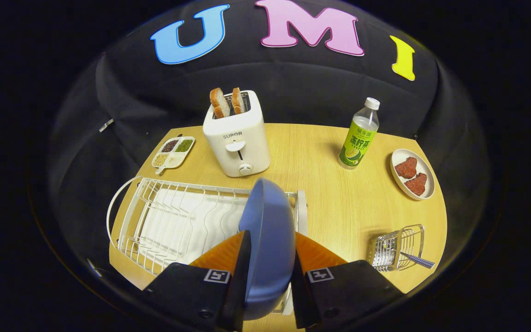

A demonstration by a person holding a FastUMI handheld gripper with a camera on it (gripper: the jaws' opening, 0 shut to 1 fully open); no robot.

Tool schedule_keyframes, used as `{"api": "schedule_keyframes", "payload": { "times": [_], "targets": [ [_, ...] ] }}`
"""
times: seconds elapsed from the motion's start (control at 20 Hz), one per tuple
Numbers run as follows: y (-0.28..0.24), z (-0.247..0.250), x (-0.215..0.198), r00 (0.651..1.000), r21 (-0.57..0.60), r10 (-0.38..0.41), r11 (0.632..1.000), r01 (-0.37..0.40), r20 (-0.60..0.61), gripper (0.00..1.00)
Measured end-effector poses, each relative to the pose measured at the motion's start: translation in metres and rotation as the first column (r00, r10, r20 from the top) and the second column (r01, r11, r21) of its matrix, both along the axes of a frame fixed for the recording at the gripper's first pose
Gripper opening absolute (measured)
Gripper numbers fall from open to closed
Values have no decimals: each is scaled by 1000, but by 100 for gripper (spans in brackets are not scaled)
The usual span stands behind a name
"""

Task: Take the plate from the dish rack, then take the spoon from the basket and place it into the plate.

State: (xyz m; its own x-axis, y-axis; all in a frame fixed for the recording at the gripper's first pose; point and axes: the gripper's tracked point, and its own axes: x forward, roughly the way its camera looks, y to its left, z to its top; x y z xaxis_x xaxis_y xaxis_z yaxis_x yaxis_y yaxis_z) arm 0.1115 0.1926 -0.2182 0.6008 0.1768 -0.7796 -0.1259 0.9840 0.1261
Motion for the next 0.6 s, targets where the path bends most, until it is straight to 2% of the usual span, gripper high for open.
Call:
{"api": "schedule_keyframes", "payload": {
  "times": [0.2,0.35,0.6],
  "targets": [
    [-5,2,3,998,-29,-56,998,56,8,40],
    [-13,15,17,990,-65,-119,990,124,78,36],
    [-16,40,28,973,-152,-85,981,118,213,32]
  ]
}}
